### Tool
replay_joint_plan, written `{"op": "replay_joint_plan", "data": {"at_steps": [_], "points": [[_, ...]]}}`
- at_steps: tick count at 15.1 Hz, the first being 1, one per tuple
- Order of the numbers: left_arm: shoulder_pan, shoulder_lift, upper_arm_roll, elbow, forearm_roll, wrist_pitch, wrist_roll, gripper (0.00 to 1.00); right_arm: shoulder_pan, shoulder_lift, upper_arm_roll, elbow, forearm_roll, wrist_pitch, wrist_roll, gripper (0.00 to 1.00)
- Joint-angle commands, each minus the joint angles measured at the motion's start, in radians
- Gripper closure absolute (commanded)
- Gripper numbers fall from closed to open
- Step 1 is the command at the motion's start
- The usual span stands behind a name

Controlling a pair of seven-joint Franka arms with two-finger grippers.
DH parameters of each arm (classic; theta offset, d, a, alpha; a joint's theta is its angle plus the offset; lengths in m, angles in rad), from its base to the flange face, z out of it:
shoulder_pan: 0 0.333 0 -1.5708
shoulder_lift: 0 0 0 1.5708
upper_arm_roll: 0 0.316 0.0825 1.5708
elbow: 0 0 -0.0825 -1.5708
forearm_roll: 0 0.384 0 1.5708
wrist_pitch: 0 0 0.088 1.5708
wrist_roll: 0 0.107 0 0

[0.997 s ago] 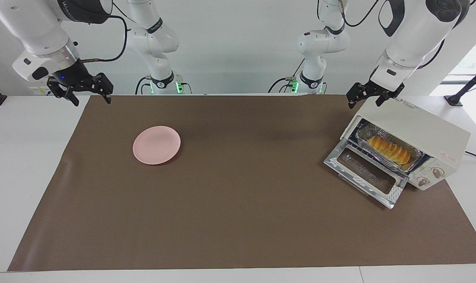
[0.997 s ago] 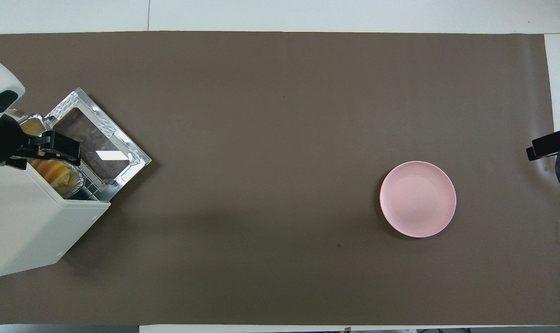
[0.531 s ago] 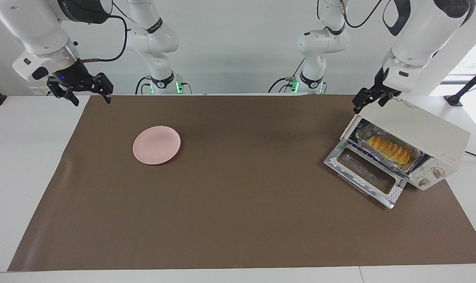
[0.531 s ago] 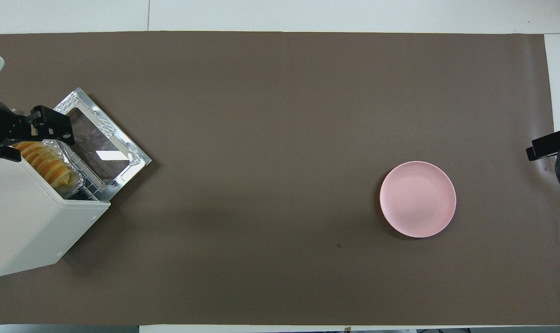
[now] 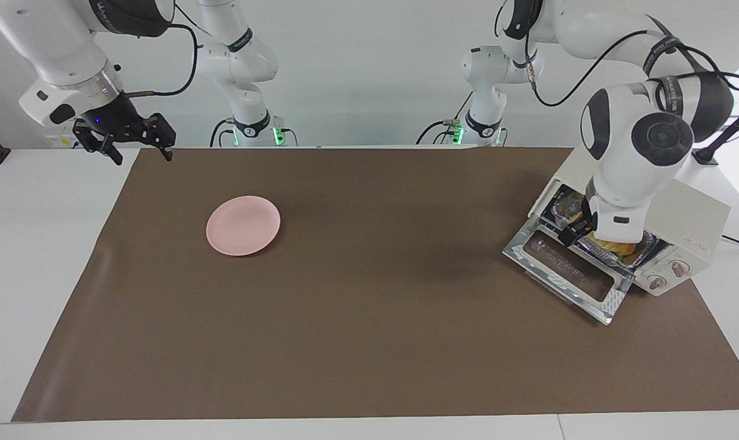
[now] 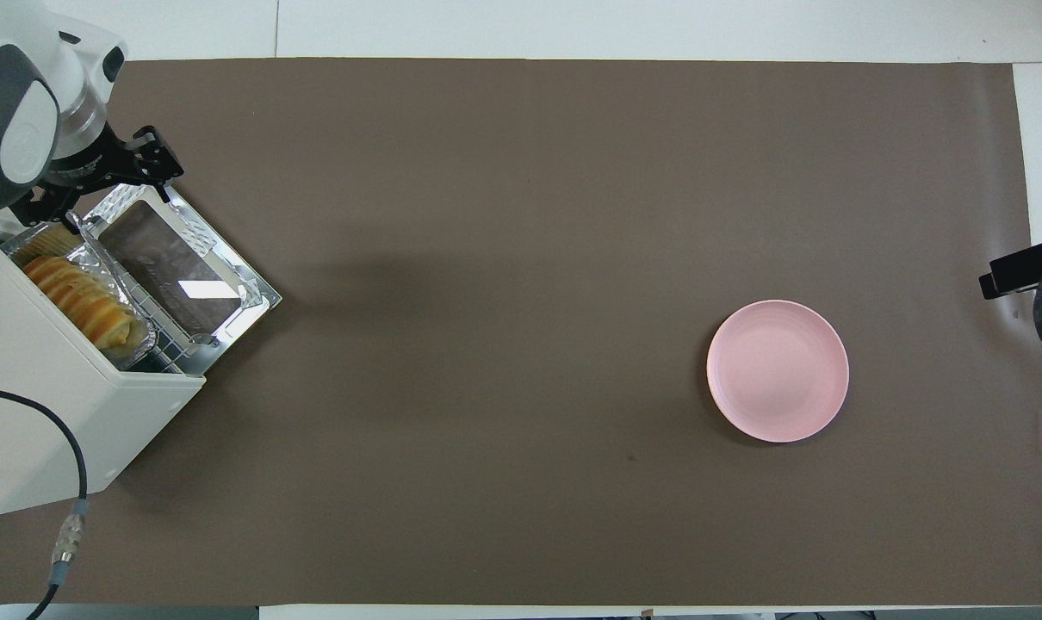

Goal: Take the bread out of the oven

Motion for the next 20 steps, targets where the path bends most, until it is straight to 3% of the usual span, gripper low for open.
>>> {"op": "replay_joint_plan", "data": {"at_steps": [1, 4, 8, 13, 20], "points": [[-0.015, -0.001, 0.045, -0.021, 0.028, 0.068, -0.041, 0.00, -0.015, -0.021, 0.013, -0.022, -0.002, -0.003, 0.011, 0.00], [-0.011, -0.078, 0.066, -0.212, 0.039, 0.194, -0.122, 0.00, -0.015, -0.021, 0.013, -0.022, -0.002, -0.003, 0.011, 0.00], [-0.011, -0.106, 0.069, -0.311, 0.039, 0.286, -0.166, 0.00, -0.015, -0.021, 0.013, -0.022, -0.004, -0.003, 0.011, 0.00], [0.032, -0.179, 0.071, -0.515, 0.044, 0.435, -0.173, 0.00, -0.015, -0.021, 0.013, -0.022, -0.002, -0.003, 0.011, 0.00], [0.039, -0.184, 0.071, -0.541, 0.044, 0.458, -0.176, 0.00, -0.015, -0.021, 0.013, -0.022, -0.002, -0.003, 0.011, 0.00]]}}
